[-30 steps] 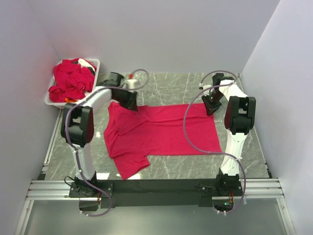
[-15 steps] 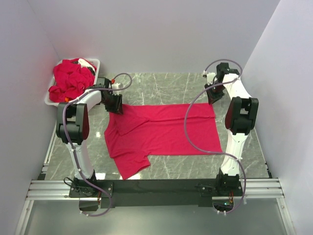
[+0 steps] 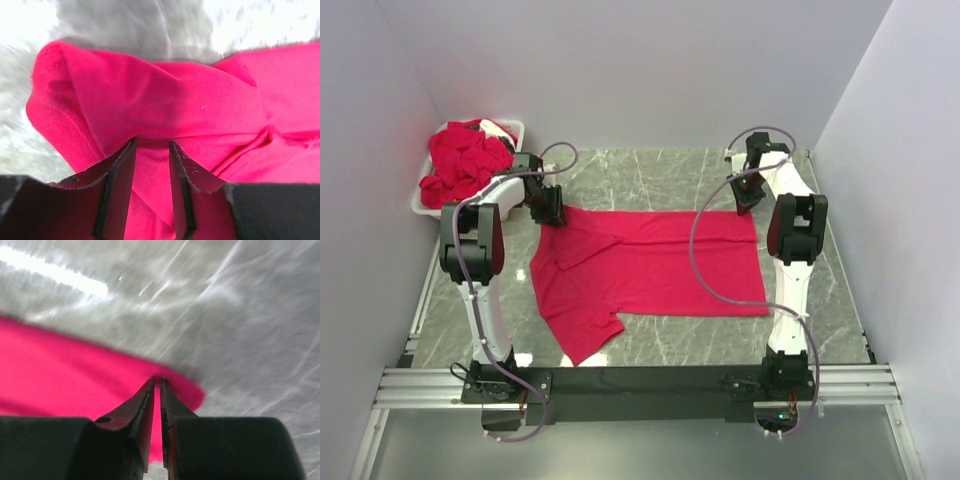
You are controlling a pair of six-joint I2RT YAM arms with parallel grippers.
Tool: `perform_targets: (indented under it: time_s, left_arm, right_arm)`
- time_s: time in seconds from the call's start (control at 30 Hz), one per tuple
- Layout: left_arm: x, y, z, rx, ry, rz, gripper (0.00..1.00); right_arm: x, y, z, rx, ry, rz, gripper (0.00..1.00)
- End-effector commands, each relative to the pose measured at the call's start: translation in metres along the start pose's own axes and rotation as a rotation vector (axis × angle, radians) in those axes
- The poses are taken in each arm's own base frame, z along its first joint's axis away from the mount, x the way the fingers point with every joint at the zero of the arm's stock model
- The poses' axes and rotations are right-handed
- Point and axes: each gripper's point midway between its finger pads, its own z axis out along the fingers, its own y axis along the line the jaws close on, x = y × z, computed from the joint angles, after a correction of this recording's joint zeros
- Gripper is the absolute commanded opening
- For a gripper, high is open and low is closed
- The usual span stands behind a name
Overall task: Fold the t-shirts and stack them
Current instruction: Fold the tshirt
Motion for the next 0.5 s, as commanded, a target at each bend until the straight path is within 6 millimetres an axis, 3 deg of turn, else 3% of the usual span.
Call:
perform_targets:
  time_s: [0.0, 0.3, 0.37, 0.47]
  left_arm:
    - [-0.013, 0.019, 0.011, -0.047, -0.007, -0.070, 0.39]
    - [-0.050, 0.017, 0.029, 0.007, -0.059, -0.105, 0.41]
    - [-0.053, 0.017, 0.030, 0.014, -0.061, -0.107, 0.41]
    - [-0.063, 0.009, 0.021, 0.042, -0.097, -0.091, 0.42]
  right_arm:
    - [-0.014, -0.018, 0.008, 0.074, -0.007, 0.051, 0.16]
    - [-0.057, -0.038, 0.008, 0.168, -0.127, 0.077, 0.15]
    - [-0.064, -0.040, 0.003, 0.179, -0.160, 0.076, 0.15]
    - [-0.075, -0.039, -0.023, 0.197, -0.227, 0.074, 0.18]
